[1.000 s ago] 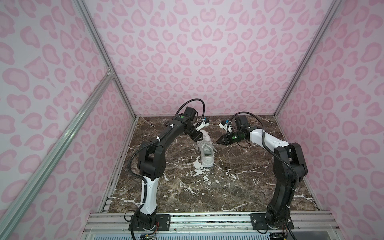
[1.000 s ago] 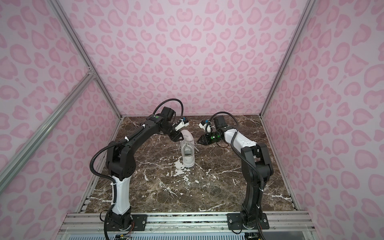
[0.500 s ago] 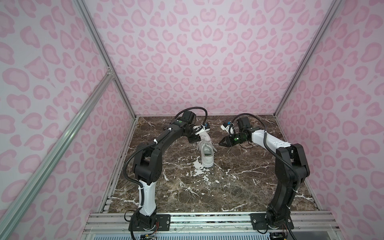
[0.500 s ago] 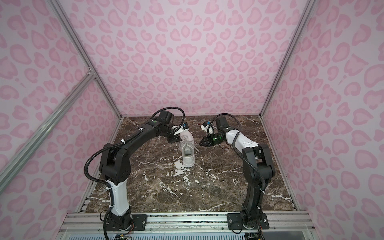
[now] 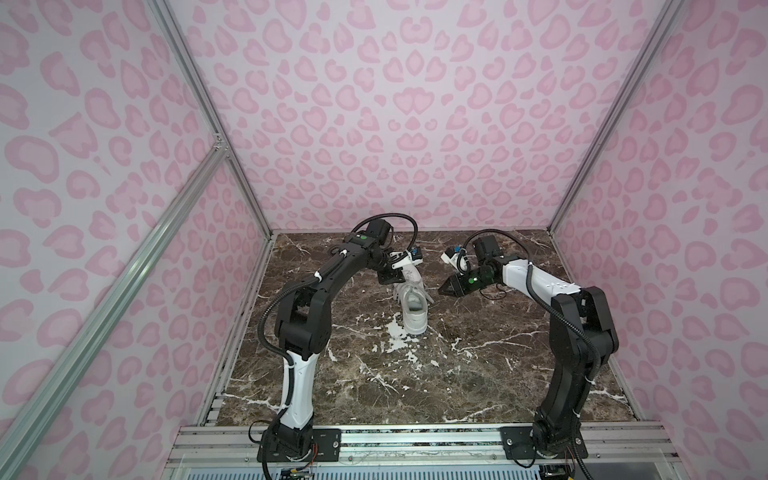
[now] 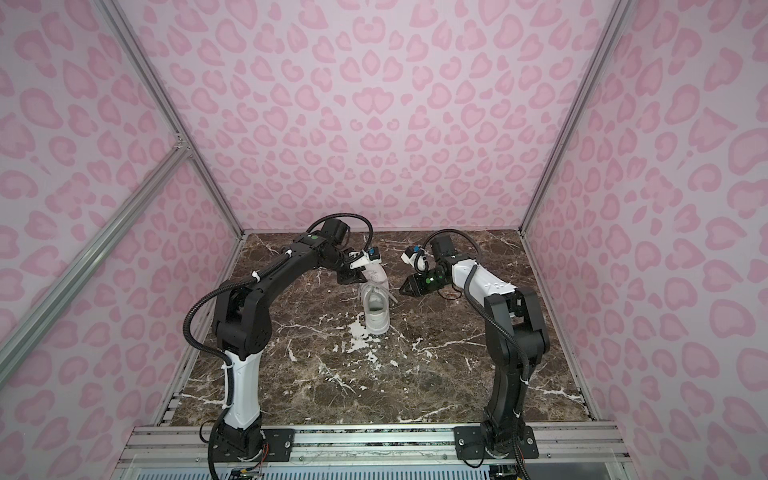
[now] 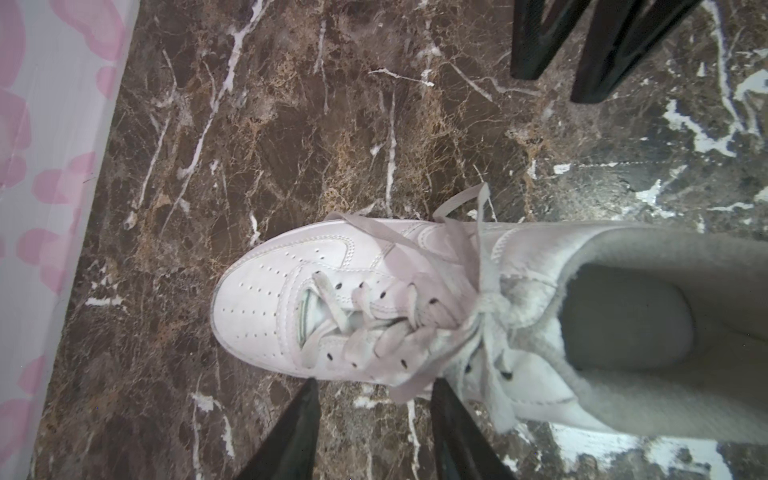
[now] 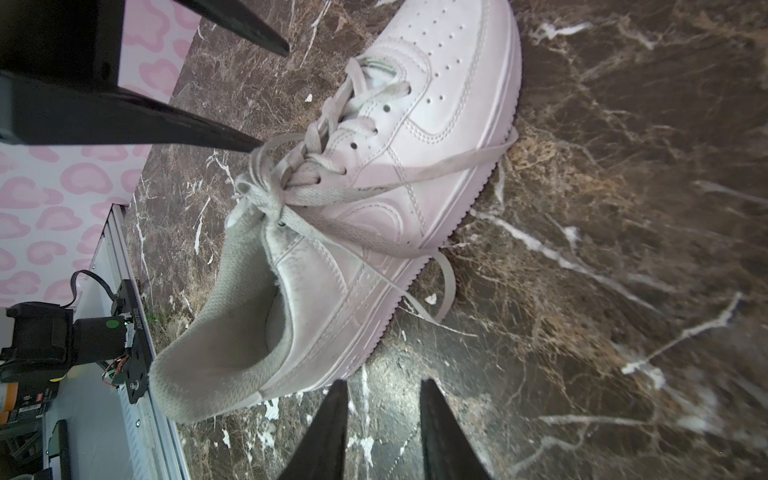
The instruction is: Tie the shoes
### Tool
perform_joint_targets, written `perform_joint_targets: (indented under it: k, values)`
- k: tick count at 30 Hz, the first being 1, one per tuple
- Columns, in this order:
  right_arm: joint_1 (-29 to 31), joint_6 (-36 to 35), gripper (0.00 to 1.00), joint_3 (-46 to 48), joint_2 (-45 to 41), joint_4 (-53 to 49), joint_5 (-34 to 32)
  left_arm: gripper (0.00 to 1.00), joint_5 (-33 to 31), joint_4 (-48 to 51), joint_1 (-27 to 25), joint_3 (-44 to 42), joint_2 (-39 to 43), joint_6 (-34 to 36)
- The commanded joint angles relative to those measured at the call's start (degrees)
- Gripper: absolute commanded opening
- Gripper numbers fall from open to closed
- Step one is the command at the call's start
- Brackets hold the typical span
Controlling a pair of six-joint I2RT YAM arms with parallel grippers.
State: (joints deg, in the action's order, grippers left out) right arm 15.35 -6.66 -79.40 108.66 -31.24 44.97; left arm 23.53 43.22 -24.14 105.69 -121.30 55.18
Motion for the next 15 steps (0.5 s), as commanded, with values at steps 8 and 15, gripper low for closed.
perform_joint_targets:
  k: [8,15]
  values:
    - [0.42,-0.7,0.31,-1.2,0.94,-1.36,-0.25,0.45,1.71,4.24,0.32,1.62,-1.51,2.81]
    - [0.46,-1.24,0.31,-1.82,0.84,-2.07,-0.23,0.39,3.45,4.19,0.21,2.75,-2.73,2.73]
